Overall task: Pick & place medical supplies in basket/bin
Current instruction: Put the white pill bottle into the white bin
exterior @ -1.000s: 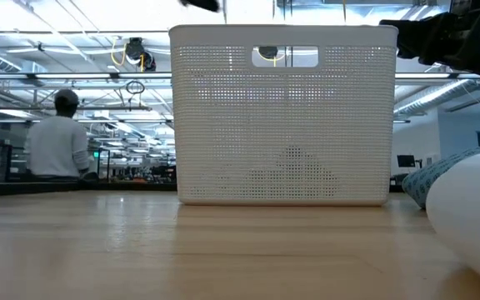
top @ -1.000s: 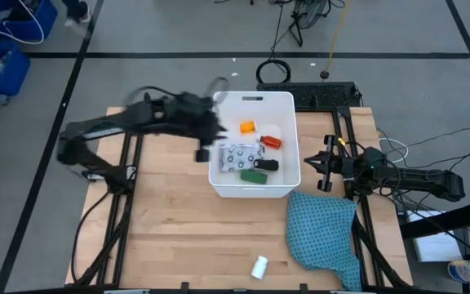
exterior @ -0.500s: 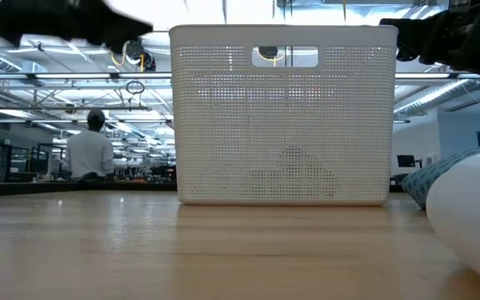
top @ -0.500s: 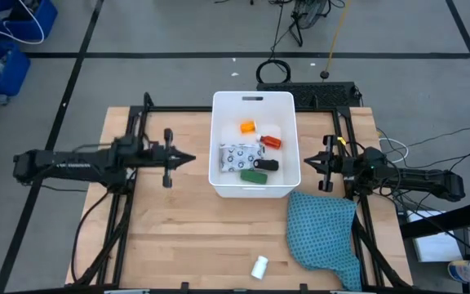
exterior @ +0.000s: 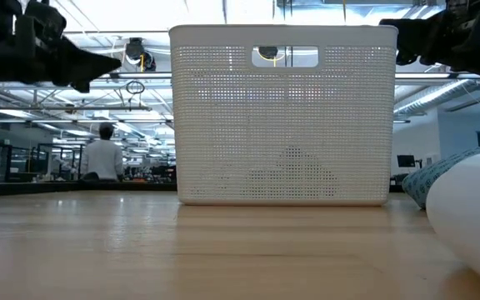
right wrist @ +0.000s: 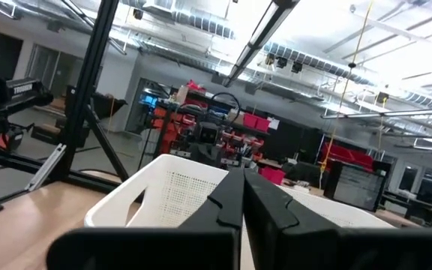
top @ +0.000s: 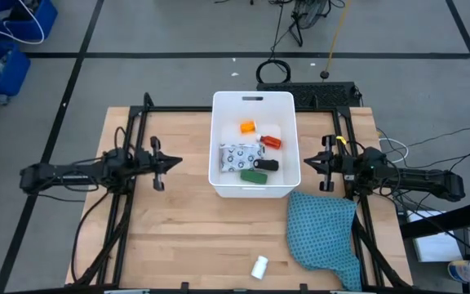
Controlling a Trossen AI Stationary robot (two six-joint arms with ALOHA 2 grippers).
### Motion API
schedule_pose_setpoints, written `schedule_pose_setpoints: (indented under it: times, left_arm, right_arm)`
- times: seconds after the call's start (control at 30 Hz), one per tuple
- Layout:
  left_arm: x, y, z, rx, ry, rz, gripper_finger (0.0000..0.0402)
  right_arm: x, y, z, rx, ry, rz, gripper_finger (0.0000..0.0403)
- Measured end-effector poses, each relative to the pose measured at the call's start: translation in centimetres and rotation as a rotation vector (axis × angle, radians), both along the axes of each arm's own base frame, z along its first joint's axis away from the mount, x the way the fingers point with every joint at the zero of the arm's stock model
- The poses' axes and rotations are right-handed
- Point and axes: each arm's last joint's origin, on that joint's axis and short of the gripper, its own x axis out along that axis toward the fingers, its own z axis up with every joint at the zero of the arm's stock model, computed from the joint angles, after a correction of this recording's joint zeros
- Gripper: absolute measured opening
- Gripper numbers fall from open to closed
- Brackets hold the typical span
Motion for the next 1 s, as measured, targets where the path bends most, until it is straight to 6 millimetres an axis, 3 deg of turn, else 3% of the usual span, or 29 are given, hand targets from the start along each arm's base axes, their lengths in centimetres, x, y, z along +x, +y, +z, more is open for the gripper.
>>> schedule_pose_setpoints:
  times: [0.13,0.7,0.77,1.0]
  left_arm:
    - [-0.2,0.1,-0.8,0.008,0.013,0.025,0.0001]
    - [-0.1,0.1,-1.0,0.017,0.03,0.043,0.0023]
    - [-0.1,0.1,-1.0,0.017,0.03,0.048,0.002]
    - [-0.1,0.1,-1.2,-0.019,0.05,0.048,0.0003]
  right_arm:
    - [0.1,0.0,-0.2,0.005,0.02,0.0,0.0]
    - [0.2,0.1,-0.4,-0.013,0.045,0.002,0.0]
    - [0.3,0.4,0.9,-0.028,0.048,0.038,0.0]
    - [1.4,2.1,8.8,-0.092,0.17,0.12,0.0]
